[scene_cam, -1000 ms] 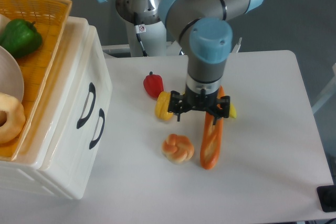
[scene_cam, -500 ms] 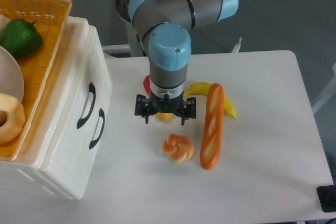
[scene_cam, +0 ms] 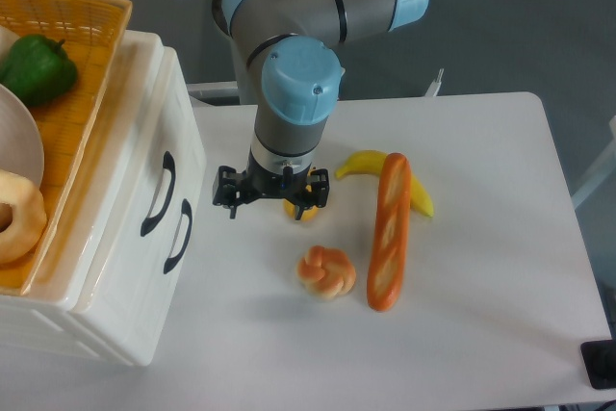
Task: Slide the top white drawer open
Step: 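Lower the open gripper to the upper drawer's black handle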
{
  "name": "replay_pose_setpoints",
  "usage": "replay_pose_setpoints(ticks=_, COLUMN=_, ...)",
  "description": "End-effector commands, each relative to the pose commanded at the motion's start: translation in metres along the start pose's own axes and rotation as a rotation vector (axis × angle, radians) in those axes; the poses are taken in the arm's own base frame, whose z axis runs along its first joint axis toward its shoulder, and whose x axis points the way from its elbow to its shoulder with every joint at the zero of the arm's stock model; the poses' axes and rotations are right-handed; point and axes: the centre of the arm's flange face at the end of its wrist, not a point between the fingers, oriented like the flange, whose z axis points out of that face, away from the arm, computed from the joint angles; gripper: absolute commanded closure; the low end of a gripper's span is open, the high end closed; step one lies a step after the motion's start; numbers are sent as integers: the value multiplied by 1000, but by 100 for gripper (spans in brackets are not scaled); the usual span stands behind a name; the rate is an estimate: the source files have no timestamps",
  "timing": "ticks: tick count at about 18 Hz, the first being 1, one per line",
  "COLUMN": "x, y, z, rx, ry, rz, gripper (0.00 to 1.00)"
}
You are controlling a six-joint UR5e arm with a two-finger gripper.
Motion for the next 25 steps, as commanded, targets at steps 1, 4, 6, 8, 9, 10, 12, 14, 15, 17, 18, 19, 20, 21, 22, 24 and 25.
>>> replay_pose_setpoints(ticks=1, x=1, y=0, z=0, rx=-1, ry=29, rz=-4, gripper=0)
replay_pose_setpoints(ticks=4, x=8, y=1, z=2, rx=-6, ry=41, rz=3, gripper=0)
replay_pose_setpoints(ticks=6, x=24, y=1, z=6, rx=-9, ry=34, rz=44, gripper=0)
replay_pose_setpoints(ticks=8, x=27, y=-3, z=0, rx=7, ry=28, rz=58, gripper=0)
replay_pose_setpoints(ticks=9, x=28, y=-5, z=-3, rx=14, ry=27, rz=66, gripper=0)
replay_pose_setpoints(ticks=10, x=30, y=-6, z=-5, rx=17, ry=26, rz=88, gripper=0)
replay_pose_setpoints(ticks=12, x=34, y=-5, z=-6, rx=20, ry=23, rz=157, gripper=0)
replay_pose_setpoints(ticks=14, x=36, y=-4, z=-4, rx=16, ry=16, rz=199, gripper=0)
replay_pose_setpoints(ticks=15, x=35, y=-4, z=-4, rx=14, ry=11, rz=207, gripper=0)
replay_pose_setpoints(ticks=17, x=36, y=-2, z=-3, rx=5, ry=0, rz=236, gripper=0)
replay_pose_setpoints(ticks=18, x=37, y=0, z=0, rx=-10, ry=-12, rz=264, gripper=0)
replay_pose_setpoints(ticks=19, x=41, y=1, z=5, rx=-23, ry=-17, rz=279, gripper=0)
replay_pose_setpoints(ticks=20, x=41, y=3, z=9, rx=-31, ry=-15, rz=274, gripper=0)
replay_pose_setpoints(ticks=21, x=43, y=3, z=10, rx=-31, ry=-10, rz=272, gripper=0)
replay_pose_setpoints(ticks=22, x=43, y=3, z=10, rx=-30, ry=-1, rz=268, gripper=0)
replay_pose_setpoints(ticks=24, x=44, y=5, z=10, rx=-41, ry=12, rz=235, gripper=0)
replay_pose_setpoints(ticks=25, x=44, y=6, z=11, rx=-52, ry=15, rz=209, gripper=0)
